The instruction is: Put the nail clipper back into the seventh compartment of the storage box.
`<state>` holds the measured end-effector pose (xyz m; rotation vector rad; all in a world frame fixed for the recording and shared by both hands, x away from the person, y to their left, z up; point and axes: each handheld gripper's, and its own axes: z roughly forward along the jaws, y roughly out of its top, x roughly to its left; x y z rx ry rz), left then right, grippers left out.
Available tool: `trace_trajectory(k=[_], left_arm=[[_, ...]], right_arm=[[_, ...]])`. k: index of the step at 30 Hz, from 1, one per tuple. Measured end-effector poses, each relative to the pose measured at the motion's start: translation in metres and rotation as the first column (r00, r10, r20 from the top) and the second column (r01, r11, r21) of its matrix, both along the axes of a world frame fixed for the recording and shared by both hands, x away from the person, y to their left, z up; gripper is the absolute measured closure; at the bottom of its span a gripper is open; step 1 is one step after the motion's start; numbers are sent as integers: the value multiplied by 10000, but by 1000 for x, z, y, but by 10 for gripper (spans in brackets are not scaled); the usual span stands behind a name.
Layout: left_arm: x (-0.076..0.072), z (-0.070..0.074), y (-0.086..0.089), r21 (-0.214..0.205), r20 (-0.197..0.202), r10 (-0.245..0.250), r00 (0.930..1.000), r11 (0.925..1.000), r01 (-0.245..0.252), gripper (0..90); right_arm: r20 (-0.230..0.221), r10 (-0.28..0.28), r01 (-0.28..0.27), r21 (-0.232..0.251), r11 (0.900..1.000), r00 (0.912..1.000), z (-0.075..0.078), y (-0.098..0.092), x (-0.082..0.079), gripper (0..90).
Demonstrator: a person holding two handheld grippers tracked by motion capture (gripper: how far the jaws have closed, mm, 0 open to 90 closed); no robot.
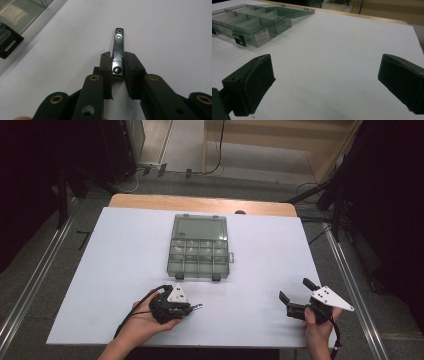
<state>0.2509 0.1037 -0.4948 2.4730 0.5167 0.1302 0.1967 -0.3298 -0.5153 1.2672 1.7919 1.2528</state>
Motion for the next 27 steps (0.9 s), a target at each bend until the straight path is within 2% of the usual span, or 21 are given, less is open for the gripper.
trace_trajectory(k=[5, 10, 15, 17, 27], left_arm=[[1, 0, 0, -20, -26, -35, 10000, 10000, 35, 784], [3, -1, 3, -365, -300, 112, 9995, 9993, -123, 786], [5, 1, 3, -301, -205, 201, 9996, 9993, -207, 787], [6, 2, 4, -496, -237, 321, 9992, 9982, -333, 788], [9, 10, 7, -754, -297, 374, 9989, 9964, -396, 788]], right_arm=[[-4, -13, 13, 12, 10000, 10000, 0, 0, 0, 8], [3, -8, 8, 15, 10000, 10000, 0, 0, 0, 8], [12, 12, -12, 32, 10000, 10000, 0, 0, 0, 8], [18, 13, -14, 59, 10000, 10000, 0, 0, -1, 8], [153, 111, -112, 122, 9999, 9998, 1, -1, -2, 7]])
